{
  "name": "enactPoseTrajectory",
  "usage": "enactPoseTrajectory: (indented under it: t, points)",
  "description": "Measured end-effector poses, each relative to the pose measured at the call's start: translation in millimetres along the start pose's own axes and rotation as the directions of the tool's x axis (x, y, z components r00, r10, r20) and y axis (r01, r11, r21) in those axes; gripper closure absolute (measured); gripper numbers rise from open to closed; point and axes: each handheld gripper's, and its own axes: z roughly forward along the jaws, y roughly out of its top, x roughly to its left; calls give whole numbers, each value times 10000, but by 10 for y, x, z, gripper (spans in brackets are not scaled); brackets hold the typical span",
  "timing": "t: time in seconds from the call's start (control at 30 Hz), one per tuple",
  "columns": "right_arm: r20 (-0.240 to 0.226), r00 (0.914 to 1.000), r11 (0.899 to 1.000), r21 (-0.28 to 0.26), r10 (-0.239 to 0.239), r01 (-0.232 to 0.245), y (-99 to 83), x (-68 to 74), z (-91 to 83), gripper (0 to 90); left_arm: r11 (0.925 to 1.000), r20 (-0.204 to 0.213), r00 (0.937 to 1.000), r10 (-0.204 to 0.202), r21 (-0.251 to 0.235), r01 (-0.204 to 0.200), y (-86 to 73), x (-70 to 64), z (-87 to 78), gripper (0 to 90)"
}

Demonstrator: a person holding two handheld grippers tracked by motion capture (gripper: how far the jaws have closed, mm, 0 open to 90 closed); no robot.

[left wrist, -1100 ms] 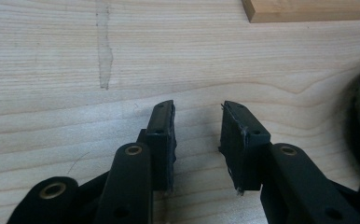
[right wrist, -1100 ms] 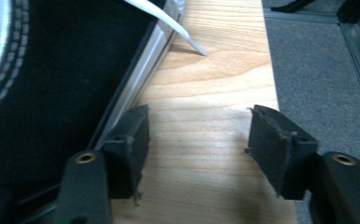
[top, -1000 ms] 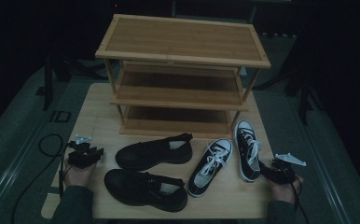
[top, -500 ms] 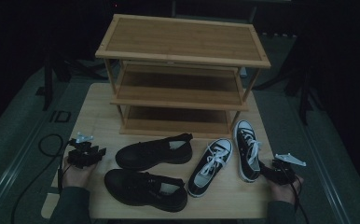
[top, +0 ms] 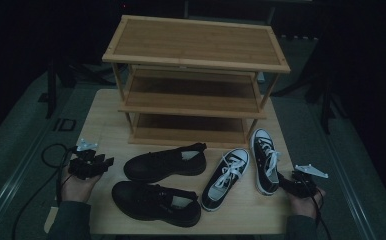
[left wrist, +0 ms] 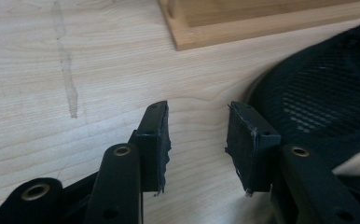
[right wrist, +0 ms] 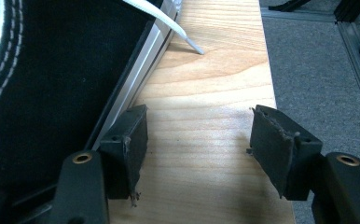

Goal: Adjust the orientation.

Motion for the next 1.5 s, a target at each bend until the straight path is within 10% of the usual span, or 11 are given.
enactPoseTrajectory:
  t: [1.5]
  points:
    - [-36, 10000, 10000, -21, -12, 12, 3, -5, 4, 361, 9771, 1858, 9663, 1783, 829, -1962, 54, -667, -290, 584]
